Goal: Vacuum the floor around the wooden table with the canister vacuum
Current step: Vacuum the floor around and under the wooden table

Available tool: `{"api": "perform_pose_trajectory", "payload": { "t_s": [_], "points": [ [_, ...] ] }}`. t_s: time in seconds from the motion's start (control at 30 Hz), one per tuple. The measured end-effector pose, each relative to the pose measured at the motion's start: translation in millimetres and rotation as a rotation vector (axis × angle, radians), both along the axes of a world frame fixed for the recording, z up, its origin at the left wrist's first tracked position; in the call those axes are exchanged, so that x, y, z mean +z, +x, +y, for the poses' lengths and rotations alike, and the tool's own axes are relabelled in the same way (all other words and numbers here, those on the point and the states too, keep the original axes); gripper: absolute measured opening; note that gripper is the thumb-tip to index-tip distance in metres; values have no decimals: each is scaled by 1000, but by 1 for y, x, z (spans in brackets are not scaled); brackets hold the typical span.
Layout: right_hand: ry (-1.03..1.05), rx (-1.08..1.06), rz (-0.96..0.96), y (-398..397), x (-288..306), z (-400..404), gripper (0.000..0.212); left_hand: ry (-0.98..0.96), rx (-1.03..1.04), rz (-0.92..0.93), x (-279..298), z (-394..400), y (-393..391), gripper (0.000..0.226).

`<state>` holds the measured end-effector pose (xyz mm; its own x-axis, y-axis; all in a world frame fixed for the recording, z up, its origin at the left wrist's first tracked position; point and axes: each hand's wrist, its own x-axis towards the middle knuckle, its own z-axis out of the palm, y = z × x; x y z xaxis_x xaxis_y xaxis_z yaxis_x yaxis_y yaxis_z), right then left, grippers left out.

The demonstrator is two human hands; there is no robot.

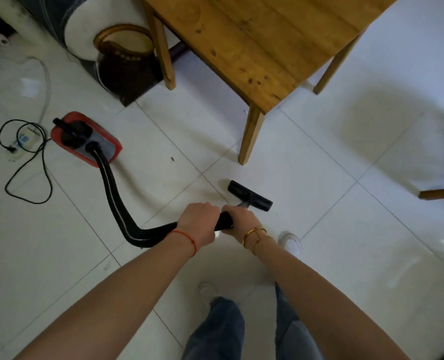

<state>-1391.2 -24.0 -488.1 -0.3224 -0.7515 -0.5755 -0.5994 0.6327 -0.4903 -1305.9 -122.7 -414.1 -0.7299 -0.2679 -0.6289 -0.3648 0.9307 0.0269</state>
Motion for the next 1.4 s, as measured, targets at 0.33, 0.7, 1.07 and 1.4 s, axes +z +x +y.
{"api": "perform_pose_trajectory", "payload": {
  "t_s": [0.33,0.7,1.07,1.4],
  "points": [
    [-50,38,-12,-124,-13,64,27,-14,18,-12,-8,67,-118,28],
    [-55,222,12,-306,-20,82,30,-1,166,16,-15,102,-287,26],
    [-34,284,77,-417,-29,47,27,40,378,103,-31,83,-382,29],
    [-21,495,58,-380,-25,39,32,221,629,79,-32,76,-330,19]
  ]
}}
